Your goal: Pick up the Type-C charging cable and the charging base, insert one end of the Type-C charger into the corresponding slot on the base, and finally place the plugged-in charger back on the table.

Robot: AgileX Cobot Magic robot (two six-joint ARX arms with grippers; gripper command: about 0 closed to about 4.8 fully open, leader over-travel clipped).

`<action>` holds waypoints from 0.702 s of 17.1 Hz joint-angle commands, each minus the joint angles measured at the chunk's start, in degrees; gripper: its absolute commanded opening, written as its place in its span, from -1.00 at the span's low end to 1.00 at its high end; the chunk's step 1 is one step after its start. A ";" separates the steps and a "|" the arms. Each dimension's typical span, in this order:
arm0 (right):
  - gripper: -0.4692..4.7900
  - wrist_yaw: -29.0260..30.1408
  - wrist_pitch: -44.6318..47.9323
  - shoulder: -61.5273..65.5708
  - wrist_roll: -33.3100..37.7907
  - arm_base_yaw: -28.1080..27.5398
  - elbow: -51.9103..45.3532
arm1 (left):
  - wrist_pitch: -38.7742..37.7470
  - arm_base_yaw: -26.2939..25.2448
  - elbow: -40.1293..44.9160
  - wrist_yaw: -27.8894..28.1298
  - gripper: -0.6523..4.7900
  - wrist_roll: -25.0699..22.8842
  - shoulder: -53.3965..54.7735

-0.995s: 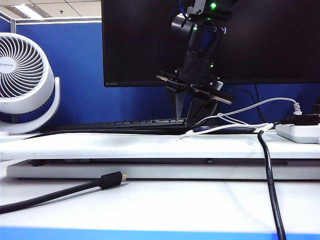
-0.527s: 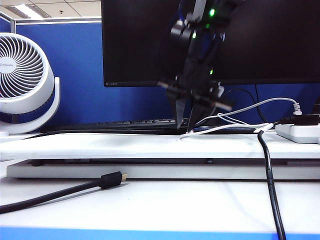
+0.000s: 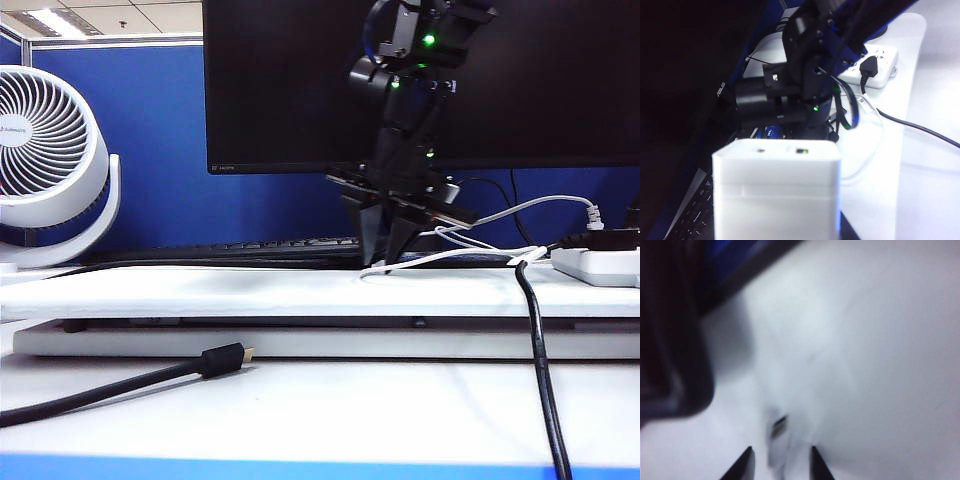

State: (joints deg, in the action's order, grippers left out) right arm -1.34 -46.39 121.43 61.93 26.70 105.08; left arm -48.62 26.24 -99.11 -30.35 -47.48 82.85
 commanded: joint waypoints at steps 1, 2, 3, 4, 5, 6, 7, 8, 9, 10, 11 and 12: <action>-0.26 -0.22 0.44 -0.37 0.20 -0.02 0.22 | 1.18 0.02 -0.28 -0.33 0.01 0.37 -0.42; -0.26 -0.22 0.72 -0.33 0.17 -0.02 0.22 | 1.22 0.02 -0.28 -0.33 0.01 0.35 -0.42; -0.26 -0.20 1.25 -0.24 0.17 -0.02 0.22 | 1.20 0.02 -0.28 -0.33 0.01 0.35 -0.42; -0.26 -0.13 1.77 -0.11 0.20 -0.02 0.22 | 1.20 0.02 -0.28 -0.35 0.01 0.35 -0.42; -0.26 0.02 2.29 0.02 0.20 -0.02 0.22 | 1.20 0.02 -0.28 -0.35 0.01 0.35 -0.42; -0.26 0.02 2.56 0.17 0.20 -0.02 0.22 | 1.20 0.02 -0.28 -0.33 0.01 0.35 -0.42; -0.26 0.07 2.60 0.37 0.22 -0.02 0.22 | 1.18 0.02 -0.28 -0.33 0.01 0.35 -0.42; -0.26 0.17 2.54 0.42 0.22 -0.02 0.22 | 1.18 0.02 -0.28 -0.33 0.01 0.35 -0.42; -0.26 0.15 2.51 0.48 0.22 -0.02 0.22 | 1.16 0.02 -0.28 -0.33 0.01 0.35 -0.42; -0.26 0.17 2.47 0.48 0.22 -0.02 0.22 | 1.18 0.02 -0.28 -0.33 0.01 0.35 -0.42; -0.26 0.15 2.45 0.48 0.24 -0.02 0.22 | 1.20 0.02 -0.28 -0.33 0.01 0.33 -0.42; -0.26 0.15 2.45 0.48 0.22 -0.02 0.22 | 1.22 0.02 -0.28 -0.33 0.01 0.31 -0.42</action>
State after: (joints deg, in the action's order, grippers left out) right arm -1.30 -44.21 121.95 61.93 26.63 105.08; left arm -48.62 26.26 -99.11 -30.35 -47.48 82.85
